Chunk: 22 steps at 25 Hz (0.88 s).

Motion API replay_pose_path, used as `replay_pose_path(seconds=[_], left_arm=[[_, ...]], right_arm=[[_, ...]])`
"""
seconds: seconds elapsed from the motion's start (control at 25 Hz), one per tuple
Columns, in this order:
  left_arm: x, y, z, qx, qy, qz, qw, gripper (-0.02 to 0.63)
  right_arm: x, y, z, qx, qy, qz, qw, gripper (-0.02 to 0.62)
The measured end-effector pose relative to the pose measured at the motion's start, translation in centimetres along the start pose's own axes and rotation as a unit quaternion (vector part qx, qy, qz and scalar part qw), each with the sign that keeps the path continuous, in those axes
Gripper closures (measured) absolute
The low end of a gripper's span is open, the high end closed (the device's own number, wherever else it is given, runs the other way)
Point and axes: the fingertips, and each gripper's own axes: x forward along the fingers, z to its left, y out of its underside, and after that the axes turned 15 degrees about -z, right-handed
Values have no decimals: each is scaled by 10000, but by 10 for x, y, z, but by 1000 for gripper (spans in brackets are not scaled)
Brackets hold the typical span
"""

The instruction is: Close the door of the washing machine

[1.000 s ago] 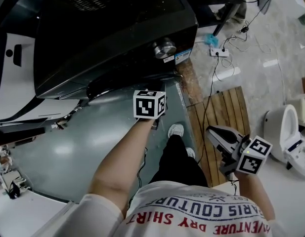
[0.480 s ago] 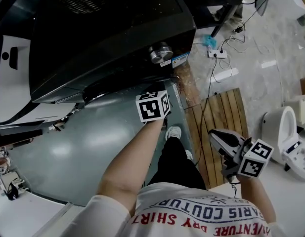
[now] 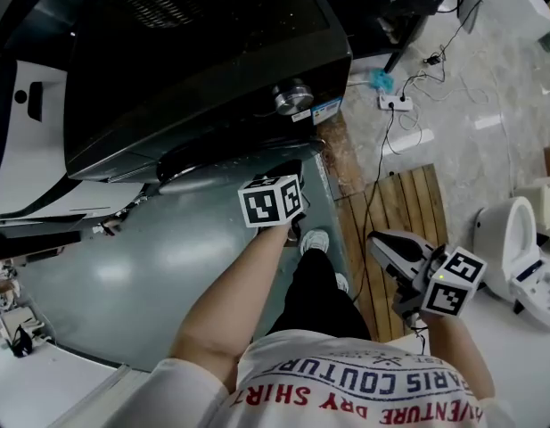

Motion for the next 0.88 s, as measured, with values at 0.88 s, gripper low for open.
replay_pose_path(seconds=[0.88], left_arm=[[-303,-44,-176,255,2019,-1336,9699,581]], right_arm=[[-50,-20,171,-1042,-1814,-16,9779,572]])
